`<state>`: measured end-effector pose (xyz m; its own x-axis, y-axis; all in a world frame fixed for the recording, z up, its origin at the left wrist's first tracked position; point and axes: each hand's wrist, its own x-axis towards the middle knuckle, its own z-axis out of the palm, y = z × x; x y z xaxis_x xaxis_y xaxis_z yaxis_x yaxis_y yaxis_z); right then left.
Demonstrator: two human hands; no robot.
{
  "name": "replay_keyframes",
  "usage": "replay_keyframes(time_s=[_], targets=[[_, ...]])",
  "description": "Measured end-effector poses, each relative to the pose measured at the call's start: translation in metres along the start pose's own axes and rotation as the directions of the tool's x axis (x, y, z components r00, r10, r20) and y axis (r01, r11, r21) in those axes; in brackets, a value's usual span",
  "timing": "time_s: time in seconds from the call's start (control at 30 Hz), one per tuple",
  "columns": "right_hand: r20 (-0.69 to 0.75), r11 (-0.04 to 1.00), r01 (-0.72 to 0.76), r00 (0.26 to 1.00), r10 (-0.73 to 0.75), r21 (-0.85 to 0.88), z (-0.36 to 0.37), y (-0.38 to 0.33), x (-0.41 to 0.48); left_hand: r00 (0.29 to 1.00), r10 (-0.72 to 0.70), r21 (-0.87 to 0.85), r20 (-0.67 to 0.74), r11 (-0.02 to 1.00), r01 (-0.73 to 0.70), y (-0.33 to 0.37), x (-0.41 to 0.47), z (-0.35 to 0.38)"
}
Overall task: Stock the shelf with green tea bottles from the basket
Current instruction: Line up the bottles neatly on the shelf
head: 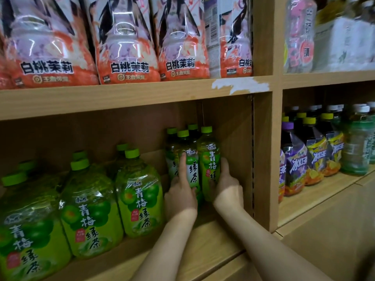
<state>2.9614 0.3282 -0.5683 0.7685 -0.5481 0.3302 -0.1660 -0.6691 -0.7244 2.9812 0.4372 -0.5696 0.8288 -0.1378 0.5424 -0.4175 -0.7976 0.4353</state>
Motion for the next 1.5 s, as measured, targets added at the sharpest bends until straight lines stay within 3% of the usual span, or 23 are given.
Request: replay_keyframes(time_s=[0.27, 0.33, 0.43, 0.5, 0.7, 0.83, 1.0, 1.1, 1.2, 1.37, 1.5], targets=[[0.096, 0.988, -0.013, 0.995, 0.028, -0.155, 0.001, 0.001, 0.007, 1.0, -0.01, -0.089, -0.028, 0.996, 0.008, -0.003, -0.002, 0.002], [0.074, 0.997, 0.012, 0.997, -0.007, -0.072, 0.0, 0.004, -0.001, 0.999, -0.03, -0.13, -0.031, 0.991, 0.026, -0.002, -0.003, 0.002], [-0.048, 0.975, 0.181, 0.983, -0.176, 0.126, -0.002, 0.005, -0.016, 0.998, -0.04, -0.182, -0.039, 0.983, 0.032, 0.0, -0.004, 0.001], [-0.014, 0.959, 0.203, 0.979, -0.204, 0.2, -0.003, 0.004, -0.018, 0.999, -0.046, -0.2, -0.027, 0.979, 0.04, 0.0, -0.004, 0.0], [0.141, 0.959, 0.147, 0.973, -0.185, 0.243, -0.013, 0.004, -0.016, 0.998, -0.049, -0.22, 0.05, 0.974, 0.059, 0.004, -0.007, -0.007], [0.257, 0.93, -0.013, 0.962, -0.088, 0.367, -0.036, 0.001, -0.022, 0.984, -0.071, -0.322, 0.161, 0.939, 0.12, 0.008, -0.013, -0.018], [0.236, 0.949, 0.052, 0.963, -0.13, 0.31, -0.082, -0.004, -0.051, 0.961, -0.073, -0.328, 0.266, 0.931, 0.162, 0.016, -0.02, -0.04], [0.251, 0.961, 0.116, 0.951, -0.18, 0.251, -0.113, -0.002, -0.076, 0.991, 0.032, -0.351, 0.131, 0.936, 0.016, 0.018, -0.037, -0.059], [0.231, 0.962, 0.26, 0.934, -0.271, 0.077, -0.142, 0.005, -0.103, 0.982, 0.178, -0.463, 0.055, 0.877, -0.133, 0.027, -0.069, -0.073], [0.335, 0.846, 0.448, 0.875, -0.35, -0.287, -0.19, 0.024, -0.153, 0.911, 0.39, -0.616, 0.133, 0.753, -0.232, 0.065, -0.137, -0.076], [0.374, 0.793, 0.404, 0.896, -0.241, -0.457, -0.236, 0.05, -0.191, 0.799, 0.587, -0.635, 0.133, 0.669, -0.386, 0.103, -0.179, -0.074]])
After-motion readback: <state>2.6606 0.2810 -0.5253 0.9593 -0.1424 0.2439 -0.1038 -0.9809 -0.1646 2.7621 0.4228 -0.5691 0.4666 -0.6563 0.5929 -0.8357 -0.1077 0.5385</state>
